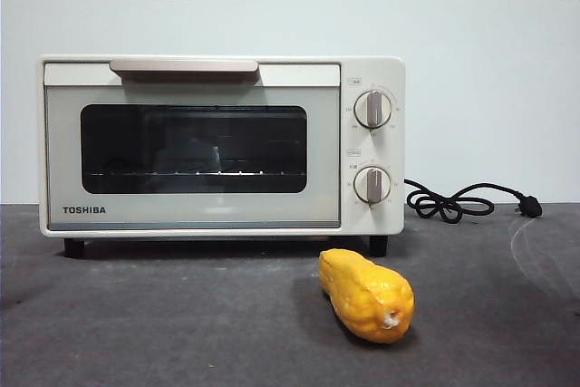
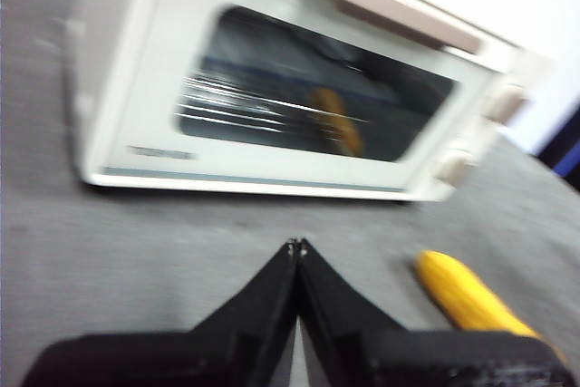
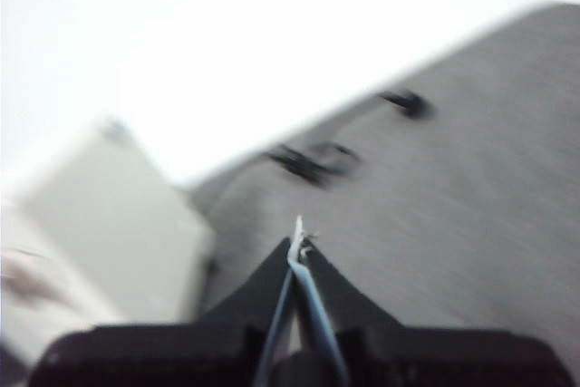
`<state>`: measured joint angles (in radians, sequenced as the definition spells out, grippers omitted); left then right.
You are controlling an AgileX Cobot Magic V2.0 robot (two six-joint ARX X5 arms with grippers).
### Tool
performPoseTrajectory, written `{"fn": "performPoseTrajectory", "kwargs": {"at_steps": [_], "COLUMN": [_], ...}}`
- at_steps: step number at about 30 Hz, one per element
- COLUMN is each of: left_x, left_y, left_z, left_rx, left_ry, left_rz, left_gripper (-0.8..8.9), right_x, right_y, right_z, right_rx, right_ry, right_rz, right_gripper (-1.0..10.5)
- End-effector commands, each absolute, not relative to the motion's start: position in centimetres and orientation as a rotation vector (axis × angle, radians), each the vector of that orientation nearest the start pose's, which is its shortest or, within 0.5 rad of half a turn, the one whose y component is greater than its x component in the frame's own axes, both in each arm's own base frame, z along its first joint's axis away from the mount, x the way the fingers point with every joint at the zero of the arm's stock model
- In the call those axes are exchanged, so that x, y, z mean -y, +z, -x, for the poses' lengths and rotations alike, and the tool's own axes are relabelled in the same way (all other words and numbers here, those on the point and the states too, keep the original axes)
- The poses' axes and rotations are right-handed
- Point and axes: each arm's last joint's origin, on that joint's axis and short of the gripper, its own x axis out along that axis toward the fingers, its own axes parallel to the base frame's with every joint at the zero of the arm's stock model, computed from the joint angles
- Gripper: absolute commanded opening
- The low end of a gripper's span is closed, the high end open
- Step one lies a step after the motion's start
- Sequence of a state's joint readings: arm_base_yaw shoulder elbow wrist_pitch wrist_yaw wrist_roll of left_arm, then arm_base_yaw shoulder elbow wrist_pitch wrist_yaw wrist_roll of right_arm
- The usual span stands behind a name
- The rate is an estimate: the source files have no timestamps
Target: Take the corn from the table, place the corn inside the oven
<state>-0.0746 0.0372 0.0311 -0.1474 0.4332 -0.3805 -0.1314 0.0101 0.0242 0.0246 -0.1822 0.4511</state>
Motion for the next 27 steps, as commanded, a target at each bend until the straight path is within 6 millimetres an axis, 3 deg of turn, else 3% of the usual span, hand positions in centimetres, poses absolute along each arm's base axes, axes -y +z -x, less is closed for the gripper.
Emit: {"fn": "performPoseTrajectory", "kwargs": {"at_steps": [1, 10, 18, 27], "left_x": [2.0, 2.1, 2.7, 3.6], "left_y": [17.6, 24.4, 29.3, 33.4], "left_z": [-9.1, -9.5, -12.2, -15.0], "left_rx": [-0.216, -0.254, -0.407, -0.616], "left_ry": [-0.520, -0.530, -0.657, -0.769], "left_rz": [0.412, 0.390, 0.365, 0.259], "left_gripper": [-0.06, -0.06, -0.06, -0.05], "right_x": [0.5, 0.0, -0.6, -1.7], "right_y": [18.5, 24.4, 29.6, 31.2], "right_z": [-9.5, -9.1, -10.6, -14.3], "right_rx": [0.072, 0.089, -0.039, -0.415], "right_ry": [0.168, 0.333, 0.642, 0.927], "right_rz": [-0.519, -0.458, -0.436, -0.510], "right_gripper": [0.0, 0.0, 0.0, 0.0]}}
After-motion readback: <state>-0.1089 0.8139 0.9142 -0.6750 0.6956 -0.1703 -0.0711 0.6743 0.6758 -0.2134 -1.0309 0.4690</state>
